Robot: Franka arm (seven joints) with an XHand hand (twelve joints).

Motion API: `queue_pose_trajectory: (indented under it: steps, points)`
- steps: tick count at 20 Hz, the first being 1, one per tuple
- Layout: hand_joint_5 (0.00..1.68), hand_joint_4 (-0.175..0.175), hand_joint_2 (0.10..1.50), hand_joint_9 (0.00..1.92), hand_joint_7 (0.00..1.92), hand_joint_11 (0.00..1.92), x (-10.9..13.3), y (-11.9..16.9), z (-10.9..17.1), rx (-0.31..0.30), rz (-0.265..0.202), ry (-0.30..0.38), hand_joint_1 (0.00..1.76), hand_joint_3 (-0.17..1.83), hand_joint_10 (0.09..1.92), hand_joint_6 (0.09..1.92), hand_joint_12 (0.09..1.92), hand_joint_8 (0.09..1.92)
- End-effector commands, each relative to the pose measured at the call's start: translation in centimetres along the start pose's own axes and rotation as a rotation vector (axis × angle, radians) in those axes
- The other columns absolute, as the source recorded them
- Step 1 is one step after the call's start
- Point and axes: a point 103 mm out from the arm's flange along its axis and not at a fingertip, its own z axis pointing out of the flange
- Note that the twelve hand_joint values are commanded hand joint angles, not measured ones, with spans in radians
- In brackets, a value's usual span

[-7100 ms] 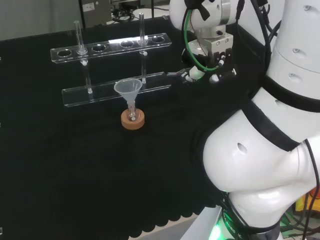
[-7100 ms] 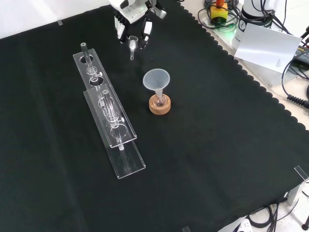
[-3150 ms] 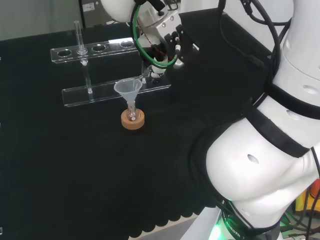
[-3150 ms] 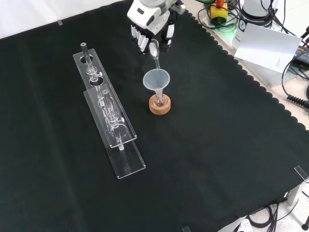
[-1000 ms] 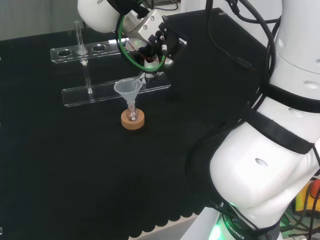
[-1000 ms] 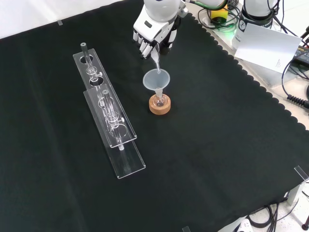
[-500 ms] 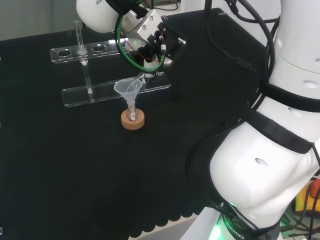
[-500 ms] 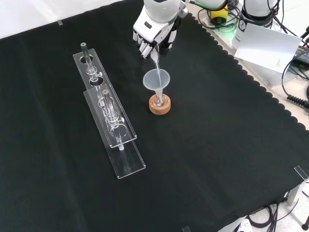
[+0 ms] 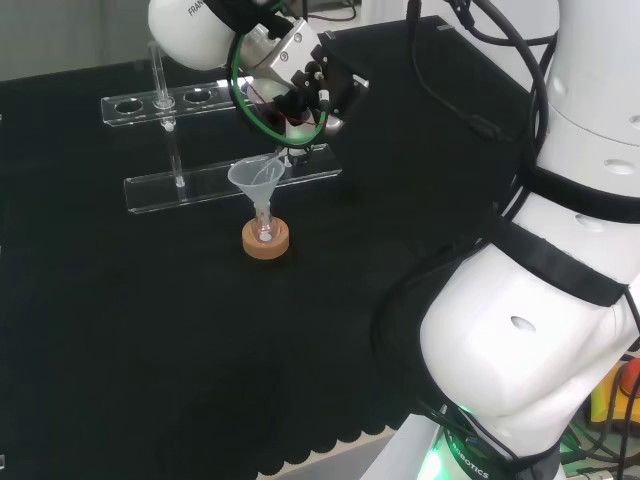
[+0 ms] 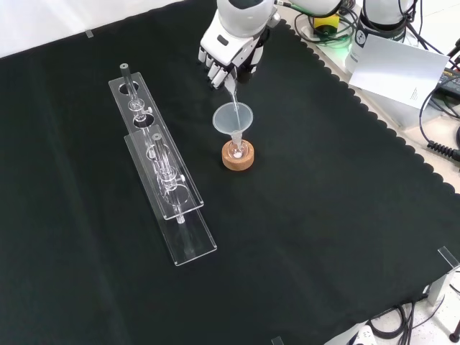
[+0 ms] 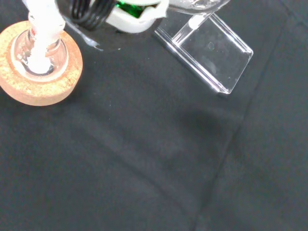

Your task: Pour all the NaCl from the weighing funnel into the round-bottom flask.

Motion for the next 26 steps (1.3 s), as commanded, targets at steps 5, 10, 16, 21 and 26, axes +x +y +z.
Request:
queue_pose_trajectory:
  steps: [5, 10, 16, 21, 26]
  points:
    - [1.11, -0.175, 0.92, 1.38, 1.15, 1.29, 0.28, 0.05, -0.34, 0.001, -0.010, -0.044, 1.28, 0.26, 0.37, 0.81, 0.71, 0.80]
    - [1.11, -0.175, 0.92, 1.38, 1.15, 1.29, 0.24, 0.11, -0.40, 0.008, -0.004, -0.063, 1.28, 0.25, 0.37, 0.81, 0.71, 0.80]
    - [1.11, -0.175, 0.92, 1.38, 1.15, 1.29, 0.36, 0.12, -0.71, 0.012, 0.002, -0.094, 1.28, 0.25, 0.37, 0.81, 0.71, 0.80]
    - [1.11, -0.175, 0.92, 1.38, 1.15, 1.29, 0.49, 0.10, -0.93, 0.009, 0.002, -0.124, 1.28, 0.25, 0.37, 0.81, 0.71, 0.80]
    - [1.11, -0.175, 0.92, 1.38, 1.15, 1.29, 0.56, -0.03, -1.09, 0.009, 0.006, -0.163, 1.28, 0.25, 0.37, 0.81, 0.70, 0.80]
